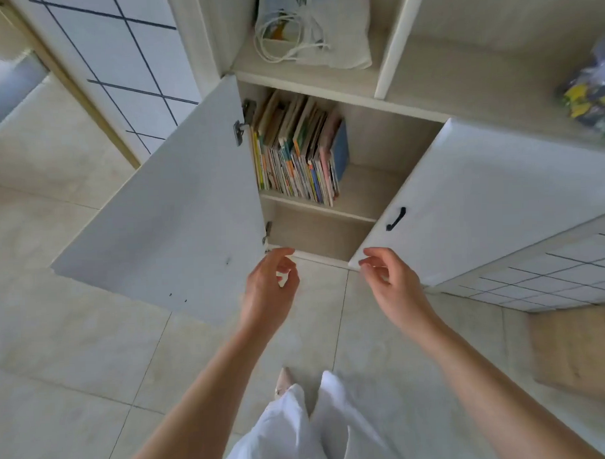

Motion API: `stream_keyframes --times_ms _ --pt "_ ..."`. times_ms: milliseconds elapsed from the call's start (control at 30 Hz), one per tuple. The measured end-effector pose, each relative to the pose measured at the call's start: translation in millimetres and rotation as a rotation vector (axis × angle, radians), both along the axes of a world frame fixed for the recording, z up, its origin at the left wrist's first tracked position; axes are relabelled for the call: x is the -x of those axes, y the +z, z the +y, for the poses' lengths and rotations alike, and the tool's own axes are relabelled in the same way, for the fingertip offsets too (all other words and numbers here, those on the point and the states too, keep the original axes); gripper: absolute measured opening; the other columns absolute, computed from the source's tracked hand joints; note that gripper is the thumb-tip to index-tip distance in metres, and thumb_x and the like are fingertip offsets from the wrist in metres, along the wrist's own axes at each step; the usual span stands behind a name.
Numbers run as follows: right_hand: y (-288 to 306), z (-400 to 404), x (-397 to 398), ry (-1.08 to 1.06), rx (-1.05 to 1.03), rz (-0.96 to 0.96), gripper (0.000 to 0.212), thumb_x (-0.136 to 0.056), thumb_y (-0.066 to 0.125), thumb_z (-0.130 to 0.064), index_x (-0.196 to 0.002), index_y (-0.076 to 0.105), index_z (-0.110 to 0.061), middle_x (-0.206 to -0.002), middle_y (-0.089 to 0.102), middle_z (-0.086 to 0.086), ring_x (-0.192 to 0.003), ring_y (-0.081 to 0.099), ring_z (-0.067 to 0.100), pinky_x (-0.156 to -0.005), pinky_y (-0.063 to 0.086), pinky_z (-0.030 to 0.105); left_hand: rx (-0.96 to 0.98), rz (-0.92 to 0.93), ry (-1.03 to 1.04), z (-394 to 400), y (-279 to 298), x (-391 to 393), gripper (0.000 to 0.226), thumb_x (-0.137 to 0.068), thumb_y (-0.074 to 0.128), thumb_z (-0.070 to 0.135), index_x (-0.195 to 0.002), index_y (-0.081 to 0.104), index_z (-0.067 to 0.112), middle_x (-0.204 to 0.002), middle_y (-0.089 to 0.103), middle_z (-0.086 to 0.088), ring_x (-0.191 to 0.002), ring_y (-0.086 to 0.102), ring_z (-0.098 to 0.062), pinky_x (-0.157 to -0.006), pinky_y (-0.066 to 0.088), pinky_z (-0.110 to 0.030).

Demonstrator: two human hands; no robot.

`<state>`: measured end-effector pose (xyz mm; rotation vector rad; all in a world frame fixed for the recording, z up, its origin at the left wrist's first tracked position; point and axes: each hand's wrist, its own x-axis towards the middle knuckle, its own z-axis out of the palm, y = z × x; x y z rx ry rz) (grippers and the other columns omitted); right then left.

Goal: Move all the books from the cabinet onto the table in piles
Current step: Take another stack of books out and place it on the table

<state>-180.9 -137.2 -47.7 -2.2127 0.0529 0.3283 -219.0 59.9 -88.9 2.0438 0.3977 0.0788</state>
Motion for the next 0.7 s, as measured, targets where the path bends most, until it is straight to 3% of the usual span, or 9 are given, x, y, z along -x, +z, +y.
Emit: stream_keyframes --times_ms 100,267,433,533,633,700 --pt "0.7 -0.5 -39.7 -0.004 0.005 0.030 0.030 -0.095 0.056 -0.022 -0.123 0.058 -0.011 -0.113 0.067 0.003 -0.104 0.060 0.015 -0.087 0.042 0.021 0.020 0.023 -0.028 -4.0 -5.2 -43.5 0.032 -0.087 0.059 0.007 -0.115 0.062 0.022 -0.093 0.065 0.007 -0.088 0.062 -0.010 -0.086 0.054 -0.034" --pt "-17.8 -3.9 -113.7 0.004 -0.040 0.100 0.019 -0.094 0.055 -0.026 -0.112 0.059 -0.024 -0.111 0.067 -0.001 -0.104 0.061 0.012 -0.096 0.050 0.040 0.026 0.029 -0.003 -21.9 -35.2 -108.5 0.030 -0.088 0.060 0.007 -0.116 0.061 0.018 -0.093 0.062 0.009 -0.086 0.059 -0.005 -0.084 0.054 -0.029" --pt "-51.6 0.9 -182.0 0.095 -0.033 0.169 0.031 -0.095 0.053 -0.027 -0.124 0.057 -0.015 -0.114 0.065 0.000 -0.107 0.061 0.017 -0.098 0.049 0.045 0.043 0.059 0.058 -35.3 -78.0 -157.1 0.032 -0.089 0.061 0.008 -0.120 0.059 0.015 -0.101 0.061 0.006 -0.091 0.059 -0.010 -0.087 0.053 -0.030" --pt "-68.0 11.0 -218.8 0.128 -0.026 0.220 0.027 -0.095 0.054 -0.027 -0.118 0.058 -0.014 -0.103 0.064 -0.003 -0.107 0.061 0.019 -0.098 0.050 0.042 0.050 0.062 0.083 -39.4 -101.3 -180.0 0.033 -0.088 0.062 0.009 -0.120 0.059 0.015 -0.109 0.063 0.002 -0.095 0.060 -0.012 -0.089 0.053 -0.032" --pt "-86.0 30.7 -258.5 0.078 -0.041 0.272 0.041 -0.093 0.058 -0.033 -0.124 0.054 -0.007 -0.111 0.064 0.012 -0.108 0.061 0.030 -0.098 0.049 0.050 0.074 0.050 0.075 -40.2 -128.1 -208.8 0.035 -0.089 0.061 0.009 -0.123 0.058 0.015 -0.118 0.065 0.001 -0.104 0.060 -0.014 -0.094 0.051 -0.033" --pt "-94.3 44.6 -283.5 0.036 -0.034 0.317 0.053 -0.090 0.060 -0.044 -0.131 0.048 -0.013 -0.123 0.059 0.016 -0.109 0.061 0.033 -0.096 0.050 0.052 0.079 0.024 0.078 -40.8 -138.6 -229.9 0.035 -0.090 0.061 0.010 -0.125 0.056 0.015 -0.122 0.064 0.000 -0.110 0.059 -0.015 -0.097 0.050 -0.033"
